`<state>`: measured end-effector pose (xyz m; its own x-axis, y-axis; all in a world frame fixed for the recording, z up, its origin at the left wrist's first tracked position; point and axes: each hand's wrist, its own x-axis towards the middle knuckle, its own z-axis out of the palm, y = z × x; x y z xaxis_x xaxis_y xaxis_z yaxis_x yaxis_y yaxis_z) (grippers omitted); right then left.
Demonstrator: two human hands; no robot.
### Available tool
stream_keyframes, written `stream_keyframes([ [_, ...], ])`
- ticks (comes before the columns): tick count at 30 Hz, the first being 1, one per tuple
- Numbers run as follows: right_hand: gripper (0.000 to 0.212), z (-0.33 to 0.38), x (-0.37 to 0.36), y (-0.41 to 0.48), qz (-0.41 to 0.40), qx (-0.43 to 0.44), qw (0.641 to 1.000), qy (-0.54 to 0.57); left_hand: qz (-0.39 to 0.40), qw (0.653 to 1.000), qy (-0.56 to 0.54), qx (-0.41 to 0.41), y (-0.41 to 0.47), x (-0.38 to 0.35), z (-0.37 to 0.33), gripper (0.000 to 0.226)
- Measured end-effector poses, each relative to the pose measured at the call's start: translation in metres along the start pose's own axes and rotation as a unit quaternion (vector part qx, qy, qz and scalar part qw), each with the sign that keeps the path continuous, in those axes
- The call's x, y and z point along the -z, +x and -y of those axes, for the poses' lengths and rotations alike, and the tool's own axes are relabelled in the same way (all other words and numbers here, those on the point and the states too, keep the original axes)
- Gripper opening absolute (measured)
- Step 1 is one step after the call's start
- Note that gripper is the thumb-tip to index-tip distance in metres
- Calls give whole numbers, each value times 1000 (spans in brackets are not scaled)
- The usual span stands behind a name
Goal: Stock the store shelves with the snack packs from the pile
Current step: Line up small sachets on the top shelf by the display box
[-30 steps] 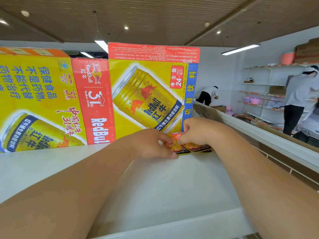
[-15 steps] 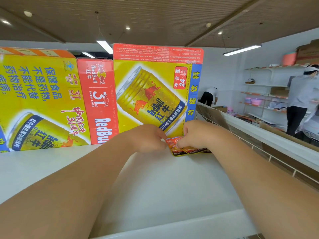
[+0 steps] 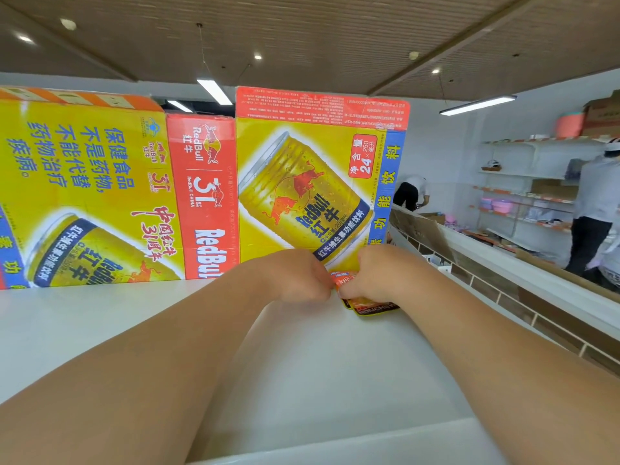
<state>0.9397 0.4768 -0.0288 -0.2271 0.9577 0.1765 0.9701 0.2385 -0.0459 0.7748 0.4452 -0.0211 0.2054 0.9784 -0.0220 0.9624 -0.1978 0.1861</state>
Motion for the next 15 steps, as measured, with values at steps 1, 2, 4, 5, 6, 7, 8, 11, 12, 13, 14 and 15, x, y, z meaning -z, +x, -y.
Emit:
stream_keyframes([
  [1,55,0,0,1,-2,-1,1000,-2,1,1000,4,0,0,0,-1,34],
  [2,54,0,0,1,-3,-1,1000,-4,3,1000,7,0,0,1,-1,34],
  [4,53,1,0,2,-2,-2,1000,-8,5,1000,6,1,-1,1,-2,34],
  [5,54,1,0,3,-1,-2,1000,-10,6,1000,5,1,-1,1,-2,34],
  [6,54,1,0,2,0,-2,1000,-11,6,1000,5,0,-2,1,-3,33],
  [7,54,1,0,3,-1,-2,1000,-11,5,1000,5,0,-3,1,-3,33],
  [8,53,0,0,3,-1,-3,1000,-10,4,1000,7,-2,-3,1,-4,33],
  [11,48,-2,1,4,1,2,1000,4,5,1000,19,-3,-2,1,-4,34],
  [12,49,-4,1,4,1,2,1000,9,4,1000,17,-3,-1,1,-4,33],
  [13,50,-5,2,4,-2,3,1000,13,2,1000,13,-4,0,1,-2,33],
  [14,52,-7,3,4,-7,4,1000,19,-1,1000,8,-7,1,0,0,32],
  [15,54,-9,5,4,-13,4,999,31,-2,1000,2,-10,1,0,1,31],
])
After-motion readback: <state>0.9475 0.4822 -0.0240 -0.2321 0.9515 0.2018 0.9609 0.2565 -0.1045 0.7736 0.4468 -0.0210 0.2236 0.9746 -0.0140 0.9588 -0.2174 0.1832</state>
